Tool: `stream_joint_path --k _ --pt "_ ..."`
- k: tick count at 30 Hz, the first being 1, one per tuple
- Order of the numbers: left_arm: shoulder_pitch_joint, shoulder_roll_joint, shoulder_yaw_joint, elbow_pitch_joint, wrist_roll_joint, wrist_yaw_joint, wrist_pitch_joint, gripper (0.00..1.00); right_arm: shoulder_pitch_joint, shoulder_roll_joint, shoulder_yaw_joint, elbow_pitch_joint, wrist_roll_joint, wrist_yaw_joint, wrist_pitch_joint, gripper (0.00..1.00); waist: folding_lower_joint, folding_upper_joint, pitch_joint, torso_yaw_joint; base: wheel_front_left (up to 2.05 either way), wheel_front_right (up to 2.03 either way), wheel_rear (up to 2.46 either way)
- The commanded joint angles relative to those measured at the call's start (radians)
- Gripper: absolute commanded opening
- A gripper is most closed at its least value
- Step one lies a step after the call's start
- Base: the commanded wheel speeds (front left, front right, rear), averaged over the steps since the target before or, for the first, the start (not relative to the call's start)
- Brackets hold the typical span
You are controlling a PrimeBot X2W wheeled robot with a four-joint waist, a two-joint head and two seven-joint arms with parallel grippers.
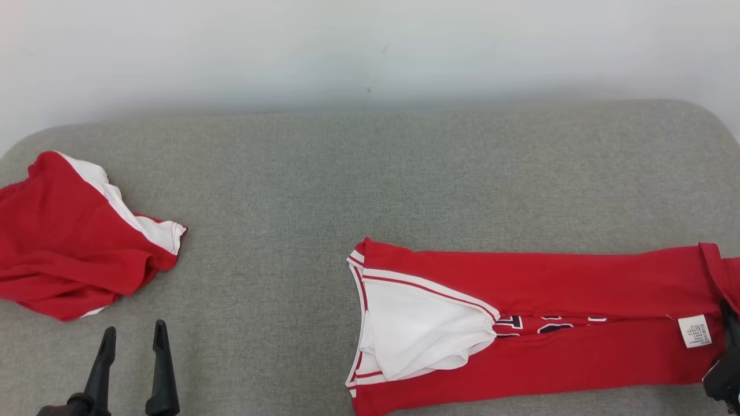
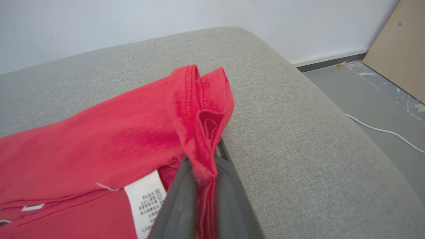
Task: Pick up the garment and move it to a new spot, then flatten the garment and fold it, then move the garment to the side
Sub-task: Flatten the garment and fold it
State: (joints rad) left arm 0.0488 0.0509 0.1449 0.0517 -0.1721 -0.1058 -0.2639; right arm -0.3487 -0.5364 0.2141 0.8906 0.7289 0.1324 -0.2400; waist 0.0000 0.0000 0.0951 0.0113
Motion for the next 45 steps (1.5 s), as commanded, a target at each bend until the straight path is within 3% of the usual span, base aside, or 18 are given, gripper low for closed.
stream_joint_path --k 1,12,27,38,45 --pt "0.010 0.000 0.000 0.001 -0.001 0.003 -0.001 1.00 0.007 -0.007 -0.001 -0.005 0.001 -0.003 -0.008 0.00 0.0000 0.0000 -0.014 -0.007 0.00 0.00 0.00" --pt "0.037 0.000 -0.022 0.006 -0.022 0.013 -0.001 1.00 0.038 0.059 0.058 -0.179 -0.006 -0.003 -0.008 0.00 0.0000 0.0000 -0.045 -0.020 0.00 0.00 0.00" --pt "0.015 0.000 -0.062 0.034 -0.033 0.018 -0.001 1.00 0.099 0.258 0.186 -0.486 -0.068 -0.003 0.075 0.00 0.0000 0.0000 -0.043 0.023 0.00 0.00 0.00" --pt "-0.009 0.000 -0.093 0.072 -0.038 0.011 -0.001 1.00 0.083 0.387 0.249 -0.527 -0.096 -0.003 0.111 0.00 0.0000 0.0000 -0.034 0.064 0.00 0.00 0.00" --pt "-0.032 0.000 -0.103 0.093 -0.040 0.009 -0.001 1.00 0.038 0.456 0.289 -0.469 -0.093 -0.003 0.093 0.00 0.0000 0.0000 -0.023 0.084 0.00 0.00 0.00"
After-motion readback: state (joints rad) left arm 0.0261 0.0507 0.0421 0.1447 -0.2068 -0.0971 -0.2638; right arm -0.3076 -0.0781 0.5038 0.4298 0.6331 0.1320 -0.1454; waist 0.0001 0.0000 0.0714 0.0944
